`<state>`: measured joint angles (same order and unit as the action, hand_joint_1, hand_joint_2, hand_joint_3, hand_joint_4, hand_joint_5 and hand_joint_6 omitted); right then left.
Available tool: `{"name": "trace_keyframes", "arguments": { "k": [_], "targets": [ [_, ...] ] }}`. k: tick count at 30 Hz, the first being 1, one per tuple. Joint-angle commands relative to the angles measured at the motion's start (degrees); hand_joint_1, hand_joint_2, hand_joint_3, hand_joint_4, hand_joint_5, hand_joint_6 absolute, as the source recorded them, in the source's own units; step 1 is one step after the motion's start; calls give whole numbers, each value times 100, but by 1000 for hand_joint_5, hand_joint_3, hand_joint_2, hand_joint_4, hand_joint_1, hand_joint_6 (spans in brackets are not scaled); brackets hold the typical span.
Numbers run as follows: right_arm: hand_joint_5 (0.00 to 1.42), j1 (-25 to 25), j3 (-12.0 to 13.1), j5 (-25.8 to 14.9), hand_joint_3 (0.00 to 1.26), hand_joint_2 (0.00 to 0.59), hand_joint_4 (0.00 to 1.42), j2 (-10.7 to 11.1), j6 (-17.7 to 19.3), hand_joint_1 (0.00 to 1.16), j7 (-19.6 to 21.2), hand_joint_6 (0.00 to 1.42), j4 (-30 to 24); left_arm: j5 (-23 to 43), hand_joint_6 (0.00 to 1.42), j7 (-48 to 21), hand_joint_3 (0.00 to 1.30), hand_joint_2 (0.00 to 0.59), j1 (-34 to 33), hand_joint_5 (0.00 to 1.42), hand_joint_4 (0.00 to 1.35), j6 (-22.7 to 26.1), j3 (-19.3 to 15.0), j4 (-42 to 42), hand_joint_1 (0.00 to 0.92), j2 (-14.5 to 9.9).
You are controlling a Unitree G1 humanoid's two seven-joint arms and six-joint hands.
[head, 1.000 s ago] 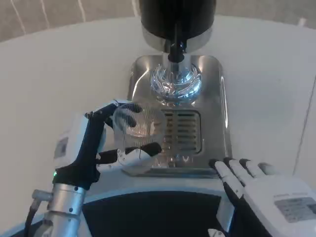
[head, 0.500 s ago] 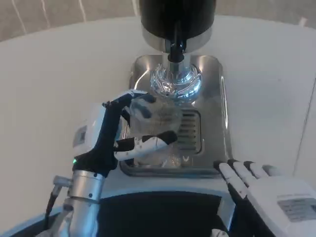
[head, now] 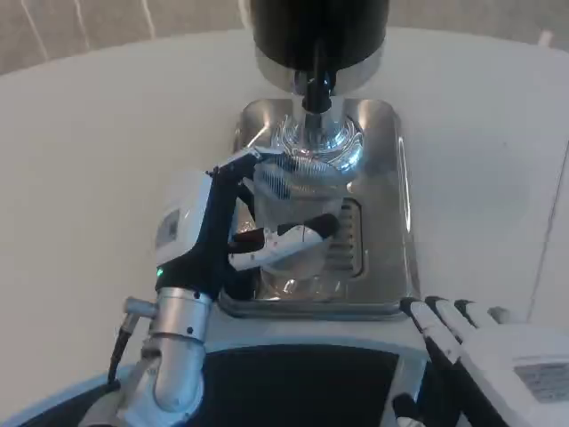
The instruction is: Grasp the cup under the faucet to collect the drink, then remove the cup.
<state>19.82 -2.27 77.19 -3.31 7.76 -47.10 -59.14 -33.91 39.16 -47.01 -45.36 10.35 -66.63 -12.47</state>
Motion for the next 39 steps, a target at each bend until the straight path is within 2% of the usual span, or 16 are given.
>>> {"name": "trace_keyframes", "arguments": {
  "k": [1,14,21,22,24,25,26,28,31,34,39],
  "targets": [
    [0,11,171,-117,0,516,0,-52,161,187,-76,0,-86,98,1424,159,962,94,-248,1362,1166,141,45,-178,521,82],
    [0,-66,615,-354,0,516,0,-144,534,187,-311,0,-86,137,1424,417,962,94,-578,1362,1166,480,66,-461,521,302],
    [0,25,596,-277,0,516,0,-293,614,187,-271,0,-86,112,1424,394,962,94,-726,1362,1152,637,198,-547,520,283],
    [0,27,583,-266,0,516,0,-306,619,187,-270,0,-86,85,1391,382,910,80,-727,1278,1042,647,249,-553,525,256],
    [0,21,539,-220,0,516,0,-339,602,187,-272,0,-86,72,1319,366,711,68,-719,1080,771,664,325,-562,505,220],
    [0,20,522,-213,0,517,0,-358,575,186,-278,0,-86,76,1297,347,618,74,-706,1006,677,671,350,-568,481,202],
    [0,19,508,-208,0,516,0,-370,553,184,-282,0,-86,81,1243,331,477,87,-690,906,528,678,368,-575,428,181],
    [0,-12,496,-214,0,505,0,-363,503,121,-312,0,-86,84,1067,340,302,91,-662,716,347,699,413,-585,359,127],
    [0,-79,456,-175,0,513,0,-386,376,82,-441,0,-86,53,899,418,227,84,-630,565,213,723,484,-590,314,46],
    [0,-117,366,-119,0,514,0,-389,300,69,-523,0,-86,-63,657,570,162,66,-615,399,42,825,590,-587,234,-13],
    [0,-170,231,-25,0,512,0,-381,191,60,-614,0,-86,-133,449,663,133,60,-602,294,0,838,736,-584,191,-108]
  ]
}}
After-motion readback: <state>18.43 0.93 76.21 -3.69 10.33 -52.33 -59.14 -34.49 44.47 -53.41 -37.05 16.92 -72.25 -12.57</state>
